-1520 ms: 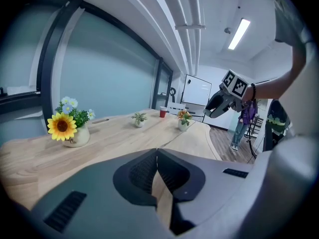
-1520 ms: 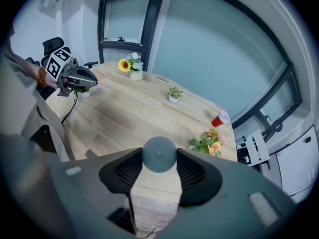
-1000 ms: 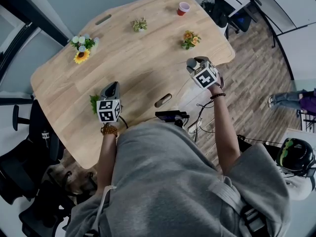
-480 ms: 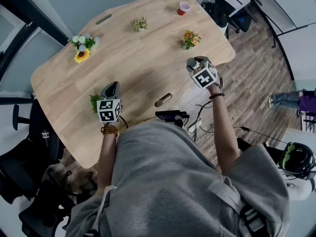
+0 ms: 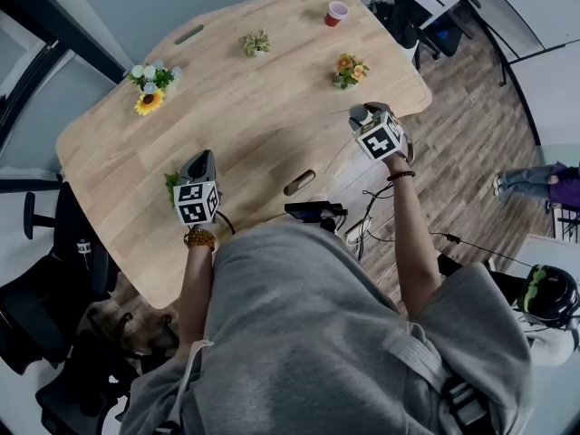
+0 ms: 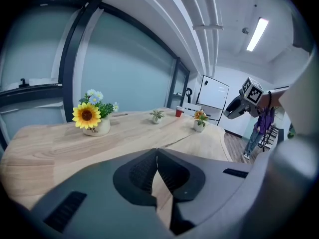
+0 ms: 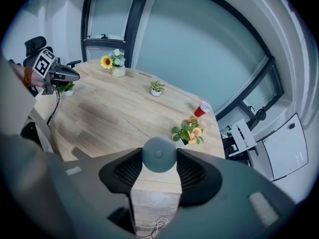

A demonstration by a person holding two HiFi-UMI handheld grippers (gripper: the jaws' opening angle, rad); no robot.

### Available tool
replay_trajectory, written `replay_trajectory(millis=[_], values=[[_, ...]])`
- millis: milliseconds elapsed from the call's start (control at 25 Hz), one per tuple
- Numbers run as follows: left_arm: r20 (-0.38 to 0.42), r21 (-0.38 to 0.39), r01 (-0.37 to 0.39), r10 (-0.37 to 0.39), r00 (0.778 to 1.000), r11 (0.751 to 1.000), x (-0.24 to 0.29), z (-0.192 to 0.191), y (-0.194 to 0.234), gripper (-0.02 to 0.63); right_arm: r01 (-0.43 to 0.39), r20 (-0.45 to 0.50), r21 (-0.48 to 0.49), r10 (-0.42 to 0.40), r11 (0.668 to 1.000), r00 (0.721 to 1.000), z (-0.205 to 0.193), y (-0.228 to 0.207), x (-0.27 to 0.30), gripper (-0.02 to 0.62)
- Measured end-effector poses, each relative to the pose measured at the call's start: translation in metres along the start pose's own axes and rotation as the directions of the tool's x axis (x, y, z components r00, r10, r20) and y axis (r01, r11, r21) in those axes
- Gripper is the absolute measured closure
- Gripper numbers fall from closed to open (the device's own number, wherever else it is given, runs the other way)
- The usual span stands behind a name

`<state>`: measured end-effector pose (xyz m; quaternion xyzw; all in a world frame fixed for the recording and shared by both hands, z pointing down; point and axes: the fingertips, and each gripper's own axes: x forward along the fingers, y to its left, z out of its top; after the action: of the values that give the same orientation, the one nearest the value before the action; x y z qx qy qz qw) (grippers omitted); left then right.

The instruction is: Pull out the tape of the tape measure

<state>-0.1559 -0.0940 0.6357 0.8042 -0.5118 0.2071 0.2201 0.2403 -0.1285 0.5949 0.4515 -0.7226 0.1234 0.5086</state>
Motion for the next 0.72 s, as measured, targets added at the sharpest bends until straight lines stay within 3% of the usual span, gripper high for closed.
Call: replay_trajectory(millis=[720], values=[[-0.008, -0.004, 0.033, -0.033, 0.999, 0.999, 0.003, -0.003, -0.009, 0.595, -0.037, 0.028, -0.049, 0.039, 0.998, 0.999, 0.018, 0.022, 0.003, 0.371]])
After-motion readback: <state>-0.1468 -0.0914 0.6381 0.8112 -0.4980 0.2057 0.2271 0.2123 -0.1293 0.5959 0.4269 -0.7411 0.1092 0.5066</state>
